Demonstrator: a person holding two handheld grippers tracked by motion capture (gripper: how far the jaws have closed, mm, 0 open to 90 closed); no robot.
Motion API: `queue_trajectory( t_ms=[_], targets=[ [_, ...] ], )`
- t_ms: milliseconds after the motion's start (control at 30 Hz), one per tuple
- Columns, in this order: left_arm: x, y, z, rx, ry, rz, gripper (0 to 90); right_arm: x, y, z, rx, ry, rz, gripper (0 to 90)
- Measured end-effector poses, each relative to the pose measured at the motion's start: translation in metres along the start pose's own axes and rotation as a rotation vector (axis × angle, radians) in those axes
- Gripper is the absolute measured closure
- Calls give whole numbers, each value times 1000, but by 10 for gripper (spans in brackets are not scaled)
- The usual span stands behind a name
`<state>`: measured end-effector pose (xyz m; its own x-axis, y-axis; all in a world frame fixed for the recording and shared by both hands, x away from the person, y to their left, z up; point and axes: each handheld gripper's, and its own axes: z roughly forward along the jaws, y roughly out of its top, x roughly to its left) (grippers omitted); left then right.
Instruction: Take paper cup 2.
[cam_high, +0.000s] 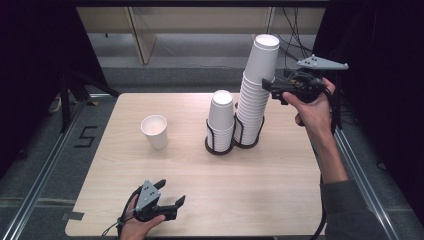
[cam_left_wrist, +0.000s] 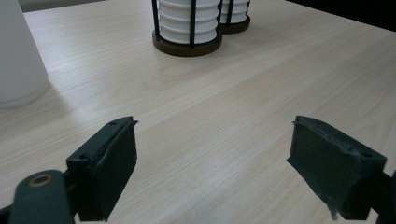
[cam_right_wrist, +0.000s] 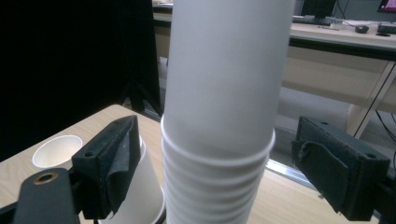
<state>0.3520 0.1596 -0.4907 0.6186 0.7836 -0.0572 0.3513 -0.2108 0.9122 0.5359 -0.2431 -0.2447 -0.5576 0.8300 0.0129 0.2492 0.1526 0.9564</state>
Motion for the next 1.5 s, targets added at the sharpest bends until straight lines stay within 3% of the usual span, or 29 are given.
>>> queue_trajectory(
  t_ms=[133,333,533,733,933,1233,1500],
  targets=[
    [0,0,0,-5,-6,3,145,4,12,12,-1,-4,-5,158],
    [0,0,0,1,-12,-2,145,3,22,31,23,-46,-11,148],
    [-2,0,3,3,-30,14,145,-3,29,51,14,-29,36,137],
    [-2,0,3,5,-32,19,145,-3,31,61,25,-41,44,151],
    [-3,-1,4,-1,-38,15,145,0,39,57,-3,-75,37,176],
    [-4,-1,4,-1,-41,21,145,9,76,39,-81,-119,5,187],
    [-4,-1,4,9,-36,24,146,14,101,23,-108,-151,-4,190]
  ],
)
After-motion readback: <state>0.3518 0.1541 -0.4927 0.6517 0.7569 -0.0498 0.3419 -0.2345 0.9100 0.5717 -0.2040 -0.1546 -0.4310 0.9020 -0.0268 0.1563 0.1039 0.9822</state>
